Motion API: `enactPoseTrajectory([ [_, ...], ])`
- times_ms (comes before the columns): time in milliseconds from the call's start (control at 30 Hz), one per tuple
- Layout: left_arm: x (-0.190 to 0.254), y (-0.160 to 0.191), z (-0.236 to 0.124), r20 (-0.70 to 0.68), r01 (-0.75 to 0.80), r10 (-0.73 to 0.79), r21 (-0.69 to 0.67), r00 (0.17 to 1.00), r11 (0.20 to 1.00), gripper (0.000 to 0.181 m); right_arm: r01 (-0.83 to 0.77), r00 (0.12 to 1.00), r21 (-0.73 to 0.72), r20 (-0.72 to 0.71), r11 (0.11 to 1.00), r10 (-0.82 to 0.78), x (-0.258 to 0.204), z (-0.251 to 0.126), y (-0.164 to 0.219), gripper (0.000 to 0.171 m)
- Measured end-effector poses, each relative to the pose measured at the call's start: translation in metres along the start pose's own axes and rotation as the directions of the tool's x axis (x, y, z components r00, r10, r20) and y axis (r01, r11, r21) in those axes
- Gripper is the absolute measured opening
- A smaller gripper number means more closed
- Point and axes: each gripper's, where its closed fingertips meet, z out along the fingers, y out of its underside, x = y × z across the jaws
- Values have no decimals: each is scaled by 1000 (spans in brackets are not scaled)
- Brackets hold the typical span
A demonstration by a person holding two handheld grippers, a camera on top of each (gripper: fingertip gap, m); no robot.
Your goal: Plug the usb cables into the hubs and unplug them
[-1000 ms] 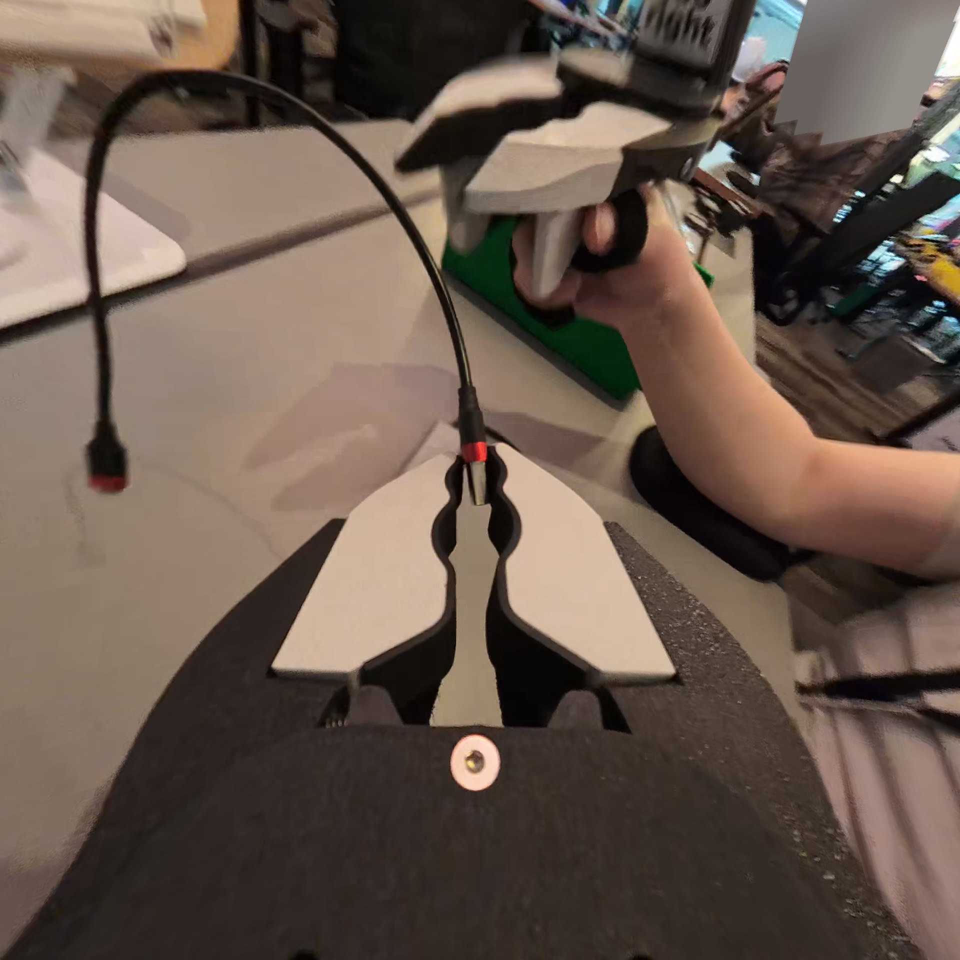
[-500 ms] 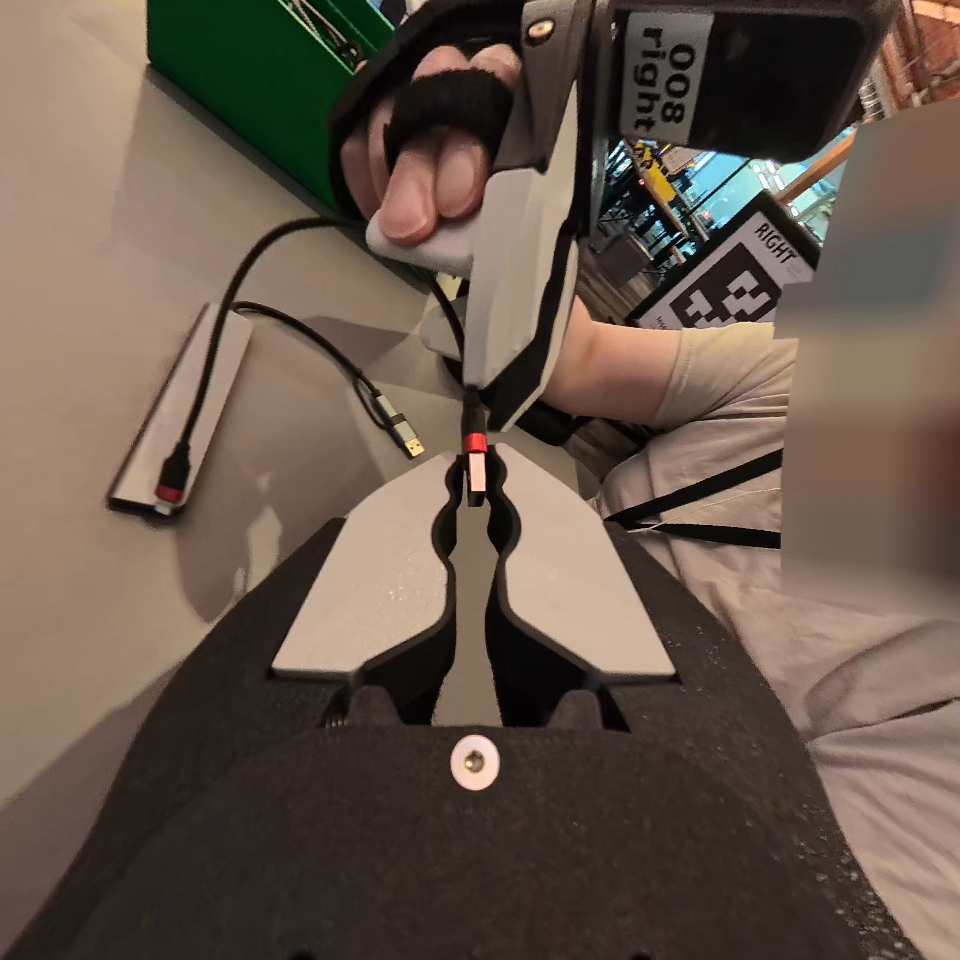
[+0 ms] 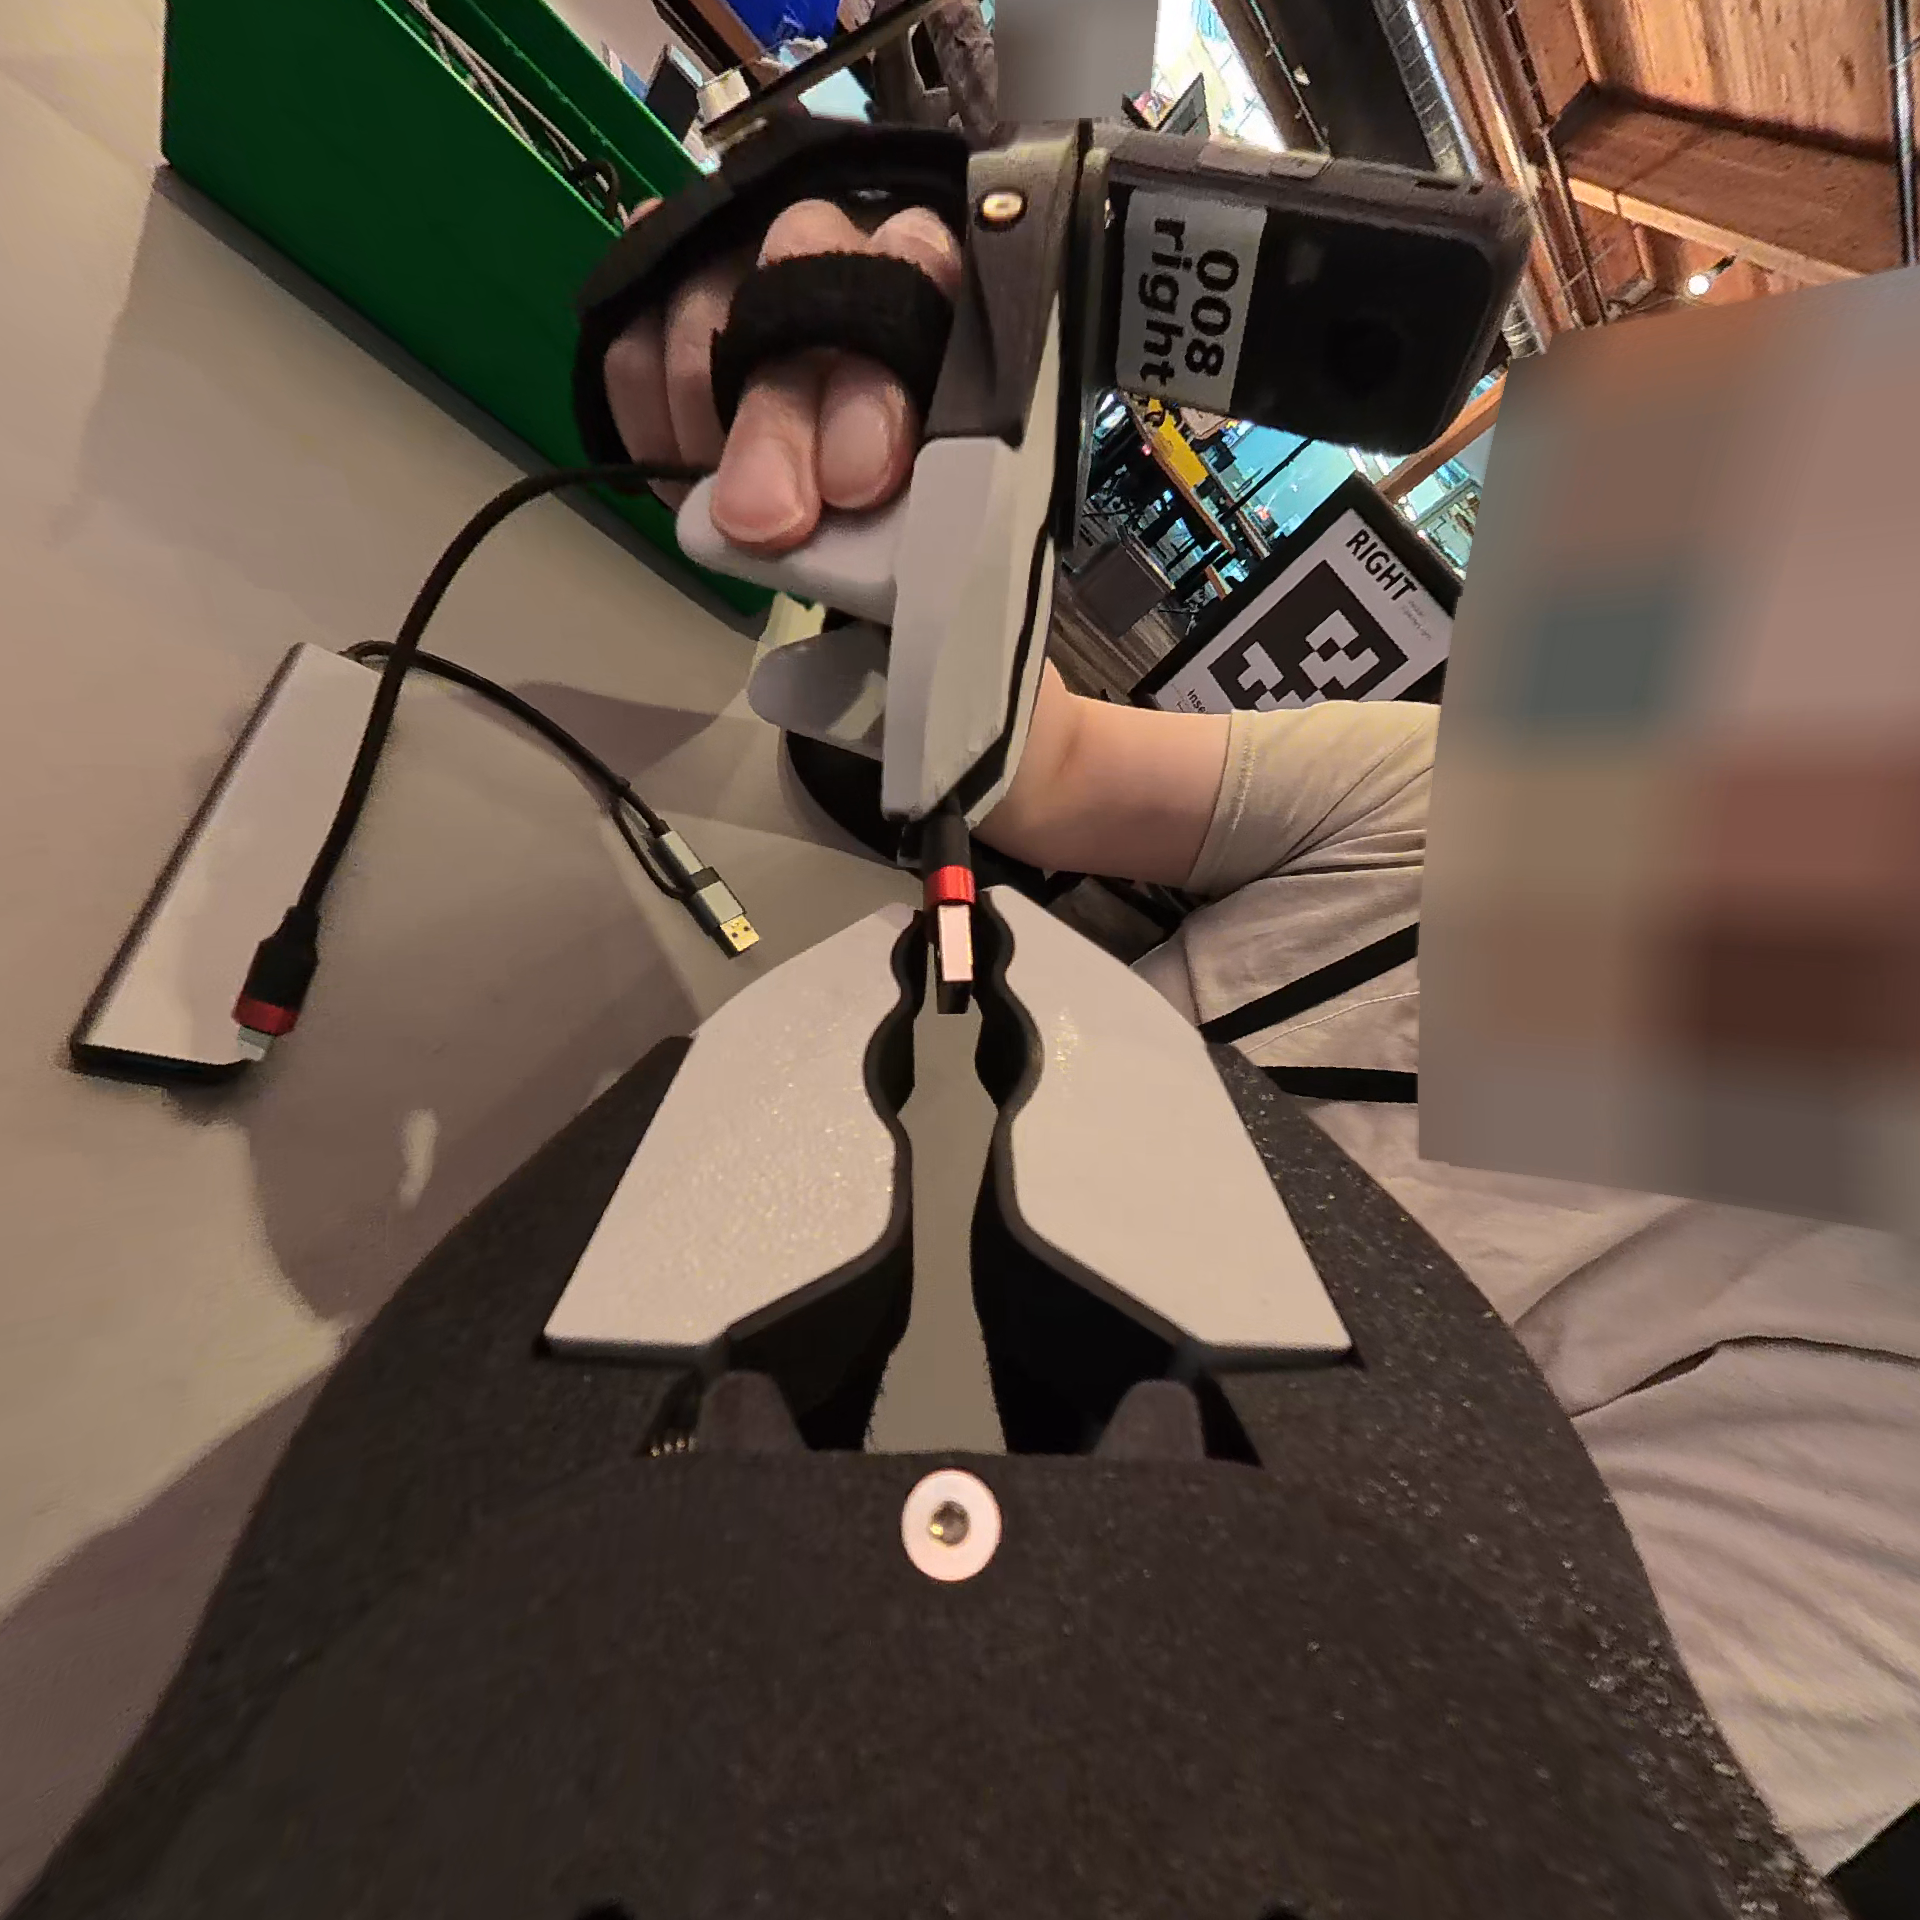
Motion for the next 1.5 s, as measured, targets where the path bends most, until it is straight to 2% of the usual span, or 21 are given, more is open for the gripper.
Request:
enactPoseTrajectory([
  [300, -5, -2, 0, 18, -16, 16, 19, 1000, 1000, 6, -4, 1000, -34, -5, 999, 4, 1, 0, 5, 6],
  [533, -4, -2, -2, -27, 76, -75, 37, 997, 996, 6, 61, 997, -71, -32, 996, -63, 2, 3, 5, 10],
  [800, 0, -3, -3, -43, 77, -75, 44, 996, 996, 6, 76, 995, -53, -67, 996, -80, 6, 4, 1, 12],
  [1000, 2, -3, -2, -52, 73, -71, 45, 996, 996, 6, 69, 996, -45, -58, 997, -71, 5, 2, 0, 6],
  [1500, 2, -4, -2, -51, 78, -75, 51, 996, 996, 6, 42, 998, -32, -50, 999, -44, 4, 3, -1, 8],
])
